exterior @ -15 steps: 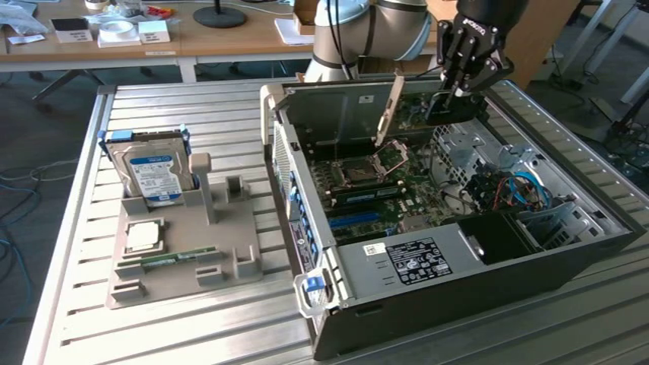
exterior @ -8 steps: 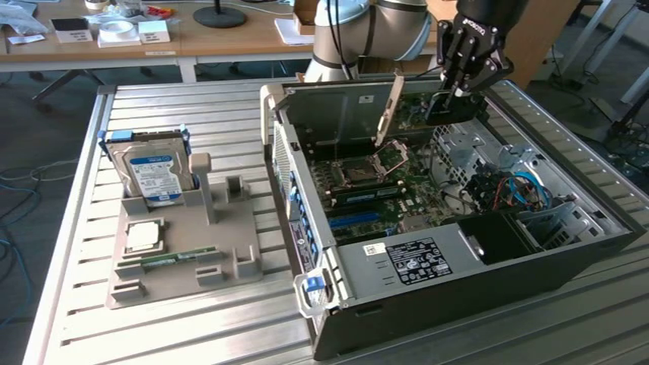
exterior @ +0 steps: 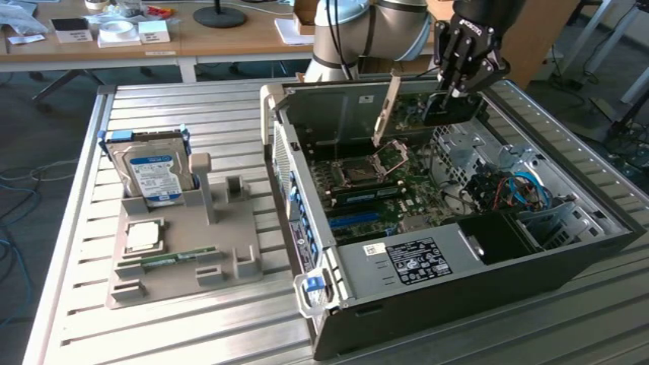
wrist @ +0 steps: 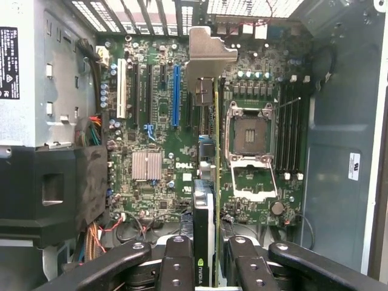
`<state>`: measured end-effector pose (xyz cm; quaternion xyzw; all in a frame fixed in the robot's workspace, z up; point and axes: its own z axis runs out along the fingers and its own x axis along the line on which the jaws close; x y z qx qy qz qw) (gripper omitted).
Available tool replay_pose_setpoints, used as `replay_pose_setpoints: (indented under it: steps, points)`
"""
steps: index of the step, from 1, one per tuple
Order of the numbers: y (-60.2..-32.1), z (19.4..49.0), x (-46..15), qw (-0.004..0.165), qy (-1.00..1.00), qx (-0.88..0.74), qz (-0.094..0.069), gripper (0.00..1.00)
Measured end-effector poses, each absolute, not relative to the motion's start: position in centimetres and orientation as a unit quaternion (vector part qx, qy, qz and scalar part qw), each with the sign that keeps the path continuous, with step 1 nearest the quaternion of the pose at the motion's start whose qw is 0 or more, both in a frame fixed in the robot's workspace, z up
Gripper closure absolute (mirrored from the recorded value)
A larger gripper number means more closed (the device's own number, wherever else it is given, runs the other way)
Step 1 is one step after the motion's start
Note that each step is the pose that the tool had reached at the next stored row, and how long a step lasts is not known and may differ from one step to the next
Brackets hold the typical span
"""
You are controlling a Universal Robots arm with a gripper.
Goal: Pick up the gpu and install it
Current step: 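Insert the gpu into the slot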
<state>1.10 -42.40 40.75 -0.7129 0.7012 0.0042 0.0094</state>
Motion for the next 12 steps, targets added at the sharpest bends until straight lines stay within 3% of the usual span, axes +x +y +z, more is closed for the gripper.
replay_pose_setpoints:
  steps: [12]
  points:
    - [-42.76,40.75,1.01,0.009,0.701,-0.713,0.004,0.73]
